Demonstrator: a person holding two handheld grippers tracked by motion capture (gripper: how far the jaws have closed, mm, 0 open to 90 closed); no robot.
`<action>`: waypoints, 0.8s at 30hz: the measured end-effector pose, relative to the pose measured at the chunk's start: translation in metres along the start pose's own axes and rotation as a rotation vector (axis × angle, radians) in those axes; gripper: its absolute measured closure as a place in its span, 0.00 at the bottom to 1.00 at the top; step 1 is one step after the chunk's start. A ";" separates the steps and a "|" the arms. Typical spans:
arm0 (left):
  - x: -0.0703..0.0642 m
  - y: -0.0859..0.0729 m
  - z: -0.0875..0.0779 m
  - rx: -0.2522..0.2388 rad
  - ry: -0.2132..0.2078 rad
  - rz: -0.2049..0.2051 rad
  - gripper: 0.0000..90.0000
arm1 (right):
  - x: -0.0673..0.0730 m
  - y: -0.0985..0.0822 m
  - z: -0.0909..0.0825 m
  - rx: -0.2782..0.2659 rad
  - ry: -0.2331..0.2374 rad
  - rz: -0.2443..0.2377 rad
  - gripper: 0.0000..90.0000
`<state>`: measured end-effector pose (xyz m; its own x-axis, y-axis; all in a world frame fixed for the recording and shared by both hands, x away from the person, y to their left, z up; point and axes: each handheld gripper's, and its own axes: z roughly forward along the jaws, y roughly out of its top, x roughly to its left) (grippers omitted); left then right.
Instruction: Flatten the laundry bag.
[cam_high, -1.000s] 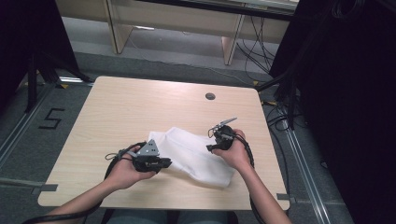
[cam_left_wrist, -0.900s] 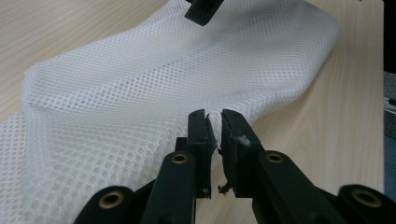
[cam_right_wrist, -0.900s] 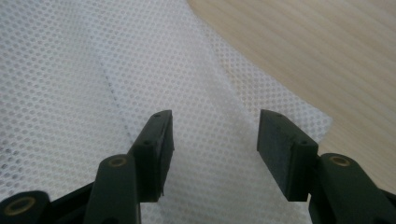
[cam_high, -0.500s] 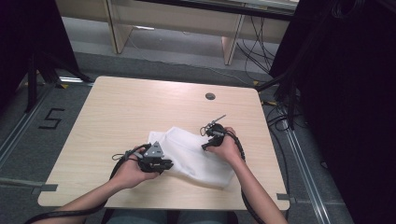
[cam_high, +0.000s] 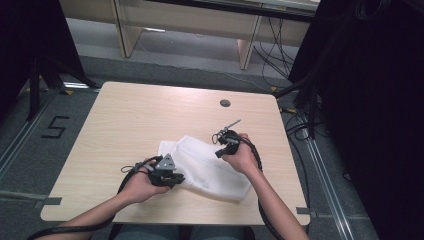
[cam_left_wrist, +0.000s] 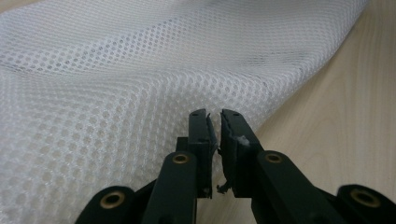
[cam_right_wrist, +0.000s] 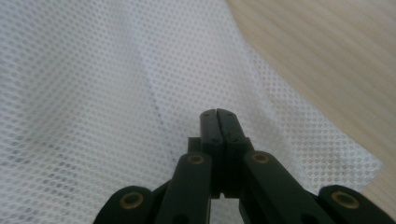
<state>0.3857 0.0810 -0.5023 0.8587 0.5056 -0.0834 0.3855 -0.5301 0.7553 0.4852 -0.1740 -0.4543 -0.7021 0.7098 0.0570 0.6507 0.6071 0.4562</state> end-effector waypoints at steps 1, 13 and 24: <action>0.000 0.000 0.000 0.000 0.000 0.000 0.91 | 0.002 0.001 -0.004 -0.003 0.007 0.010 1.00; -0.001 -0.001 0.001 0.010 -0.006 0.008 0.91 | -0.017 -0.001 0.003 -0.019 -0.056 0.044 0.65; -0.001 -0.001 0.002 0.028 -0.012 0.007 0.91 | -0.029 -0.013 0.021 0.035 -0.046 0.055 0.81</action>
<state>0.3851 0.0799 -0.5047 0.8654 0.4936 -0.0860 0.3885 -0.5527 0.7373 0.5028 -0.1946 -0.4809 -0.6515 0.7576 0.0401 0.6982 0.5780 0.4224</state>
